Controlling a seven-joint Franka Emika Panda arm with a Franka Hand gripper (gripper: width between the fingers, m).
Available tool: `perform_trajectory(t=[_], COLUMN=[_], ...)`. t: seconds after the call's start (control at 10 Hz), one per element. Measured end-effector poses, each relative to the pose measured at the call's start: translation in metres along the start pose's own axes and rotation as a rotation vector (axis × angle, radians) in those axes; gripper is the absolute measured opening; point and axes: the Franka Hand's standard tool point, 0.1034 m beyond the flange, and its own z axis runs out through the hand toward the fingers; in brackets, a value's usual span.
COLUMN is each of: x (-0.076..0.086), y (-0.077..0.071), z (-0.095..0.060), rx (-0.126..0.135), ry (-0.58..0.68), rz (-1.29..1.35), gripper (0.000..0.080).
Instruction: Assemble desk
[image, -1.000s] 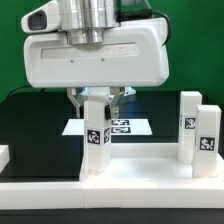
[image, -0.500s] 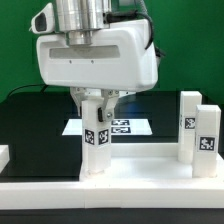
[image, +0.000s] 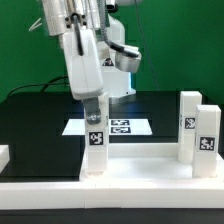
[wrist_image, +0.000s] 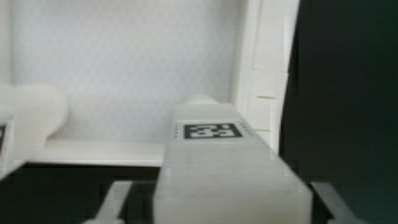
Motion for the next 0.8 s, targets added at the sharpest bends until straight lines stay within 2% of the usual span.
perform_trajectory(t=[0.1,0.2,0.3,0.4,0.5,0.6,0.8], x=[0.000,0.000,0.000,0.001,-0.004,-0.011,-0.007], y=[0.000,0.000,0.000,0.001,0.004,0.006,0.006], z=[0.000,0.000,0.000,0.001,0.002,0.003,0.003], rx=[-0.001,-0.001,-0.001,-0.020,-0.047,-0.070,-0.073], ry=[0.001,0.001,0.001,0.025,0.028,0.029,0.028], rz=[-0.001,-0.027,-0.030,-0.290,-0.471,-0.564,-0.710], gripper=[0.0293,0.0363,0.0505,0.0603,0.0603,0.0641,0.0648])
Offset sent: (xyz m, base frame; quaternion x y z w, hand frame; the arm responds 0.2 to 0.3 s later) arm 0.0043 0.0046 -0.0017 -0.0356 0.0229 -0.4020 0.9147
